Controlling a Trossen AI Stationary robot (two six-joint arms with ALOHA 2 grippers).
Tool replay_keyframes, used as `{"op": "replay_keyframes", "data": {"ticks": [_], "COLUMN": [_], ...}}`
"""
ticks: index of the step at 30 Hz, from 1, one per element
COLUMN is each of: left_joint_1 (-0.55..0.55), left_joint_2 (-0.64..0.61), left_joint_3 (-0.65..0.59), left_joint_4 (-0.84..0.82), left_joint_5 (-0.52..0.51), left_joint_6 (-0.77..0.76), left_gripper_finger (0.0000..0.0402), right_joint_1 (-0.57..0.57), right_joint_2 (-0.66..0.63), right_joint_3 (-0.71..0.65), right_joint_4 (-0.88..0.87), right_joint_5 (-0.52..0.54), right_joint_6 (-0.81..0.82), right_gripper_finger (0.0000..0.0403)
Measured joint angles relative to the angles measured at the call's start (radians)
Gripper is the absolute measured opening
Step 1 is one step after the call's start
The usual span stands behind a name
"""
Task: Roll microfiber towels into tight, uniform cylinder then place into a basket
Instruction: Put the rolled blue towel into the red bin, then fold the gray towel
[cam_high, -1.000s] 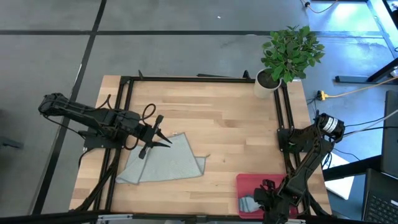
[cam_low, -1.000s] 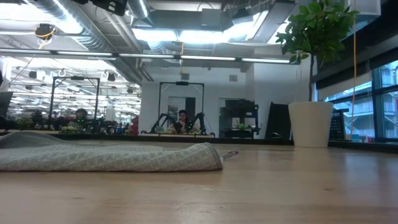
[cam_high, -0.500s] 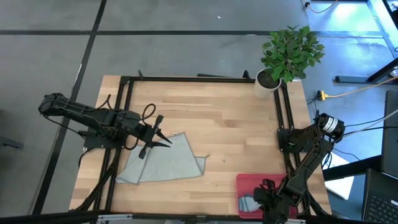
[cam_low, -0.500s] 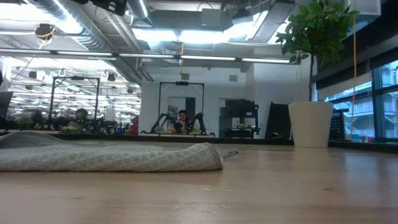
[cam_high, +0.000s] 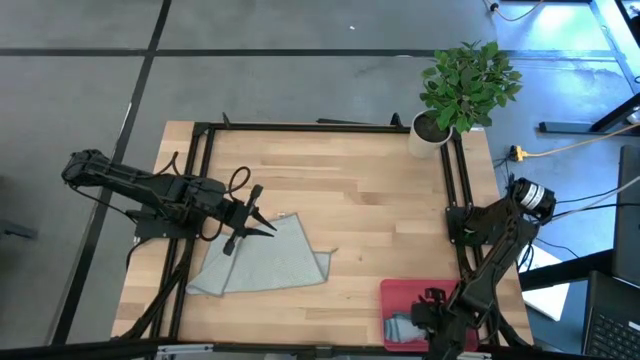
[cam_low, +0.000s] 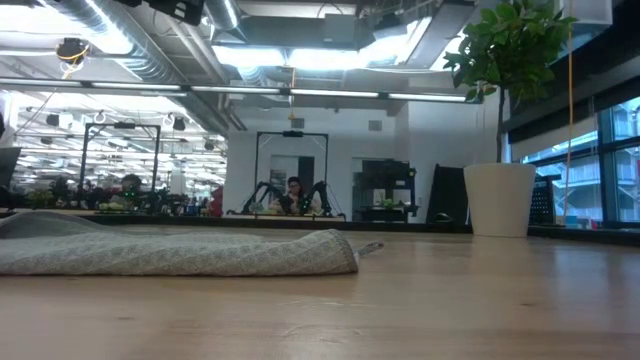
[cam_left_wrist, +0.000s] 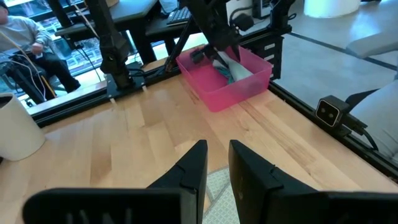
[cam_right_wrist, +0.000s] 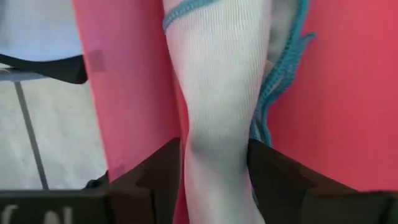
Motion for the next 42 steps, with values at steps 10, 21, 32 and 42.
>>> {"op": "replay_keyframes", "data": {"ticks": [10,21,32,42], "left_joint_1": [0.0,0.001,-0.004,-0.116], "left_joint_2": [0.0,-0.025,-0.11,-0.116], "left_joint_3": [0.0,0.0,0.0,0.0], "left_joint_4": [-0.001,-0.203,-0.579,-0.729], "left_joint_5": [0.0,-0.123,-0.262,-0.224], "left_joint_6": [-0.006,-0.185,-0.458,-0.593], "left_gripper_finger": [0.0056,0.0056,0.0056,0.0056], "right_joint_1": [-0.021,-0.169,-0.626,-0.858], "right_joint_2": [-0.201,-0.379,-0.381,-0.2], "right_joint_3": [0.0,0.001,0.001,0.001], "right_joint_4": [-0.127,-0.167,0.067,0.425], "right_joint_5": [0.053,0.692,0.496,0.159], "right_joint_6": [0.02,-0.333,-0.715,-1.029], "right_gripper_finger": [0.018,0.018,0.018,0.018]}}
